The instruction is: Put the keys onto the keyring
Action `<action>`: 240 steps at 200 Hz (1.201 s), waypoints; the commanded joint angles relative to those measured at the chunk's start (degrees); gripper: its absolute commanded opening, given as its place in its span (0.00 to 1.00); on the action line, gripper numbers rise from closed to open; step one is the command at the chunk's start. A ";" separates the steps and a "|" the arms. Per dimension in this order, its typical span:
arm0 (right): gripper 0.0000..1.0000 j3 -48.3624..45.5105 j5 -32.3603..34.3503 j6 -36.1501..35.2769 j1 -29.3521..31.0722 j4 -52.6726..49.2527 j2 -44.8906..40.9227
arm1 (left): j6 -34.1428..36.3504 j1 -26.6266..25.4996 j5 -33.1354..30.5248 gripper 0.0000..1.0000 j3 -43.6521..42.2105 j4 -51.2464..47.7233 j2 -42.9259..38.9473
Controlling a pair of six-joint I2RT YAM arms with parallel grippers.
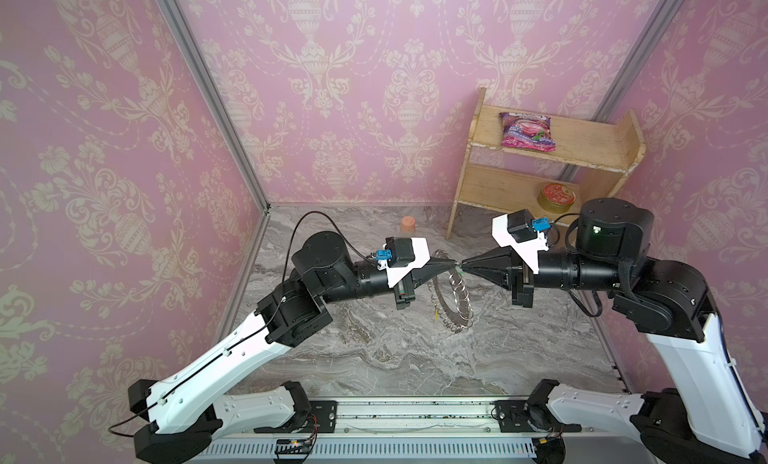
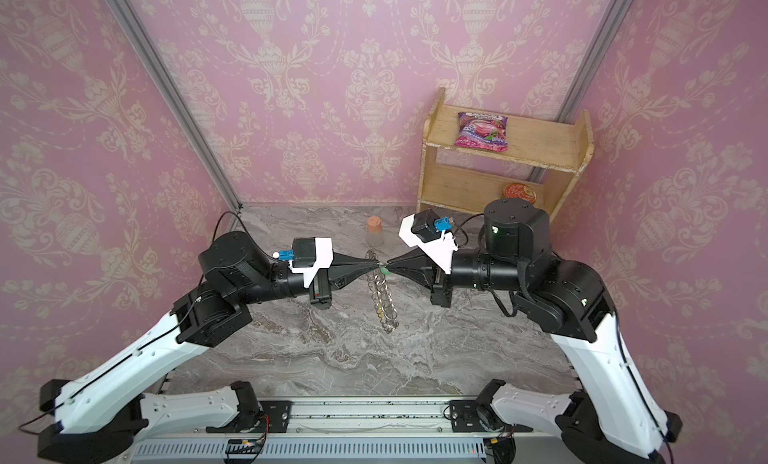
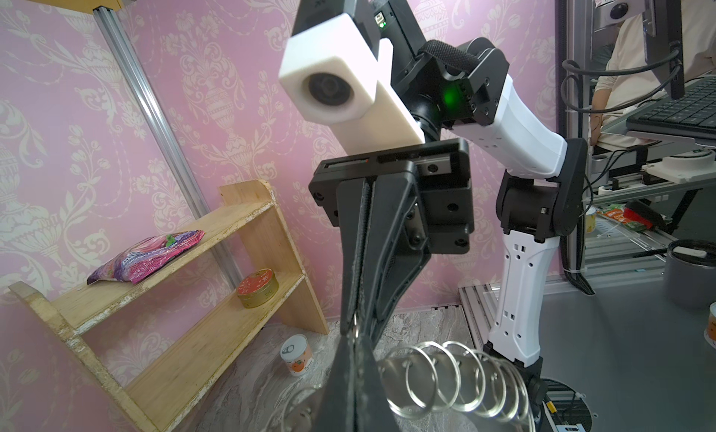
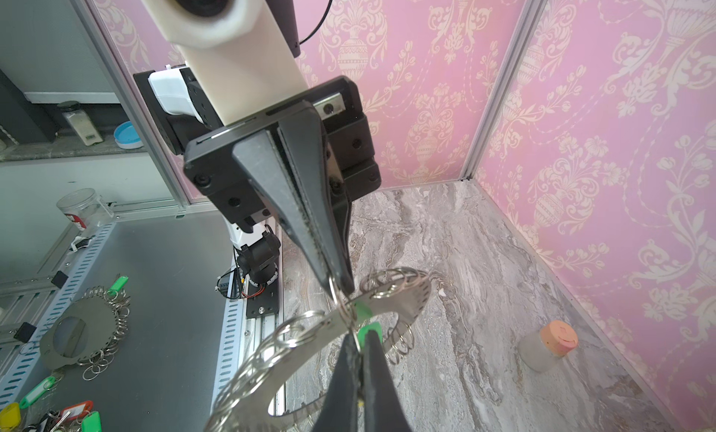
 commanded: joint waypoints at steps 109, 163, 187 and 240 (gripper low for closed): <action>0.00 -7.46 -2.11 3.16 -0.29 5.88 -1.49 | -9.98 1.88 3.02 0.00 -2.96 23.35 -0.08; 0.34 -6.23 1.11 1.74 -0.46 4.75 -2.89 | -9.01 2.14 3.70 0.00 -2.25 19.48 -0.07; 0.38 -5.02 4.11 0.85 -0.86 4.01 -4.49 | -8.56 2.32 3.92 0.00 -2.21 17.33 -0.23; 0.39 -4.05 1.73 2.14 -0.95 7.62 -5.81 | -8.46 2.40 4.18 0.00 -2.47 16.08 -0.06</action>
